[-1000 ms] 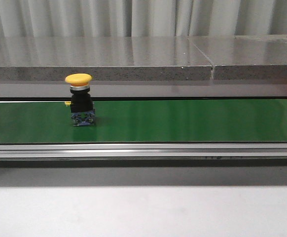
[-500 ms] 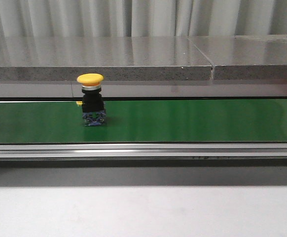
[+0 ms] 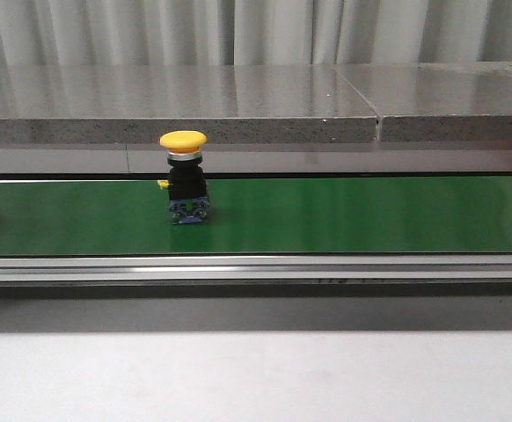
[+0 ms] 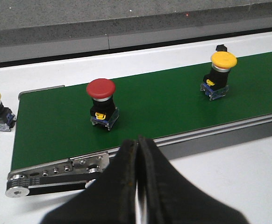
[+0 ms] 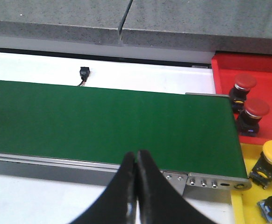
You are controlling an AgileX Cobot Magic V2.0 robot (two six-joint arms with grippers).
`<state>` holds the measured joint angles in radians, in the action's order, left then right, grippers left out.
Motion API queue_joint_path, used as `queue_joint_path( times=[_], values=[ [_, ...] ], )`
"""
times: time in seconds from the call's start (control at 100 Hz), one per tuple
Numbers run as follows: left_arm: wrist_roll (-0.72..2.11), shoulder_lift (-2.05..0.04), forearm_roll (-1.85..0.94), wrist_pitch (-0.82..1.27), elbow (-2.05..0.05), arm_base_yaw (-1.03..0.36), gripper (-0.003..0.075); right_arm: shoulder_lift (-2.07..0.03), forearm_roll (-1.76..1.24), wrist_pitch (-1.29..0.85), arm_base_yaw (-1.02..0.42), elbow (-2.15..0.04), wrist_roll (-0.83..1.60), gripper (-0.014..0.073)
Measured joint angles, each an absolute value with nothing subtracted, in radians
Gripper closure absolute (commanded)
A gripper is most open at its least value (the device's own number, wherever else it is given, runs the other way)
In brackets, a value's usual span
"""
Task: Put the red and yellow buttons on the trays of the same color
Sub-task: 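Move the right gripper above the yellow button riding the belt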
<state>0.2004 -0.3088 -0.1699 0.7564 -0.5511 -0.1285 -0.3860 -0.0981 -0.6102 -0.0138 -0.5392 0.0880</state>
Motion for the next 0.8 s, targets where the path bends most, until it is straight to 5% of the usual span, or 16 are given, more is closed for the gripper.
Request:
queue_joint_path(
  times=[0.48, 0.62, 0.8],
  values=[
    [0.202, -0.309, -0.17, 0.756, -0.551, -0.129, 0.0741, -0.867, -0.103, -0.672, -0.128, -0.872, 0.103, 0.0639],
    [0.202, -0.309, -0.17, 0.756, -0.551, -0.129, 0.0741, -0.997, -0.106, -0.721, -0.194, -0.973, 0.103, 0.044],
    [0.202, -0.309, -0.172, 0.756, -0.551, -0.129, 0.0741, -1.132, -0.12, -0.78, -0.259, -1.091, 0.103, 0.0025]
  ],
)
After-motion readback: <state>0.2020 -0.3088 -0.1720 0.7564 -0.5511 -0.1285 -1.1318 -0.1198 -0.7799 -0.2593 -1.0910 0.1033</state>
